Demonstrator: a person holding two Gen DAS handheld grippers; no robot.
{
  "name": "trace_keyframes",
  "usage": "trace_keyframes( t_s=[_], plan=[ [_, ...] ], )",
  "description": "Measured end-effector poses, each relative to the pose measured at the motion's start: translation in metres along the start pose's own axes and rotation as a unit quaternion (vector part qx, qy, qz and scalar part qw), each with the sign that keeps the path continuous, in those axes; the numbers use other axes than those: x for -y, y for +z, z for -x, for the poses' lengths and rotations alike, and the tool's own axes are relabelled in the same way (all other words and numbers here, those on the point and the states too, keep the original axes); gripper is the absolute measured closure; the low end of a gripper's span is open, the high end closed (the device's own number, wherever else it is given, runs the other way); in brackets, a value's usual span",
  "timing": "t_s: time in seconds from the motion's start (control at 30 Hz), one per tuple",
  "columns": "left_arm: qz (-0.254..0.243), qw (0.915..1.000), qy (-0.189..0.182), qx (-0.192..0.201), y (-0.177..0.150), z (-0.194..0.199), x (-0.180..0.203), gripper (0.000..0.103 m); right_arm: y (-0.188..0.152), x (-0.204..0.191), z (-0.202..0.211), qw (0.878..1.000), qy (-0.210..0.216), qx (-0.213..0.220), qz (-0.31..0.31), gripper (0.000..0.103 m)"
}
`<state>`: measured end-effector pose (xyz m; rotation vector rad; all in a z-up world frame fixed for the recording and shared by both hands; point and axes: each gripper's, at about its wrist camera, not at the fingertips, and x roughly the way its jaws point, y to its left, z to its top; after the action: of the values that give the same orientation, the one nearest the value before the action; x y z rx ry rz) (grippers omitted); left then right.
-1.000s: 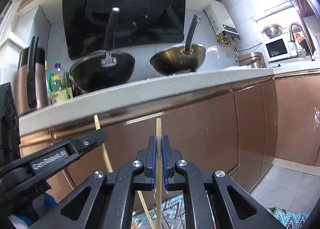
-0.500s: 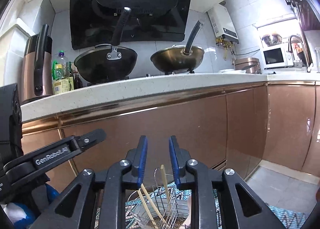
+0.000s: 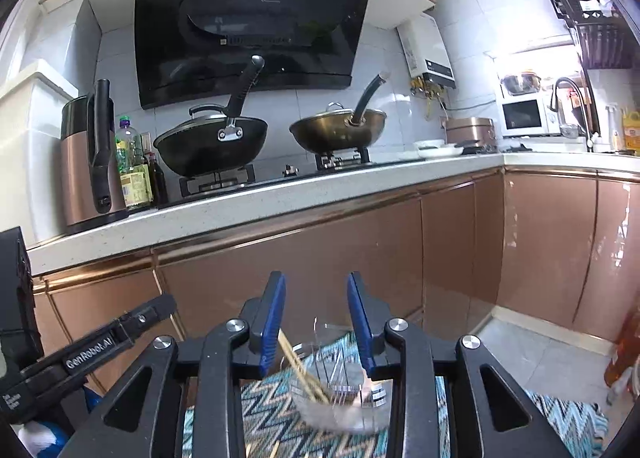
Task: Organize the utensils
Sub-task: 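Withdraw both open tools from the holder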
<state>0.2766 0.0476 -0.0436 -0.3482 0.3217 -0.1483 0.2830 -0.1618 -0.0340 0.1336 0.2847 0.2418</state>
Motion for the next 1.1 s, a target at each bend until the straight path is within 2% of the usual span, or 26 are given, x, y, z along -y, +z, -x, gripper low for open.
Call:
trace_keyframes(
  t_s=[0.27, 0.83, 1.1],
  plan=[
    [-0.016, 0.9999, -0.002, -0.004, -0.004, 0.042, 0.009, 0.062, -0.009, -0.007, 0.036, 1.0, -0.018, -0.025, 0.005, 0.071],
    [-0.023, 0.9995, -0.003, -0.019, -0.008, 0.102, 0.011, 0.062, -0.007, -0.024, 0.104, 0.999, -0.044, -0.022, 0.015, 0.067],
    [-0.025, 0.9996, 0.005, -0.013, -0.01, 0.135, 0.007, 0.062, -0.011, -0.03, 0.139, 0.998, -0.05, -0.02, 0.016, 0.065]
  ],
)
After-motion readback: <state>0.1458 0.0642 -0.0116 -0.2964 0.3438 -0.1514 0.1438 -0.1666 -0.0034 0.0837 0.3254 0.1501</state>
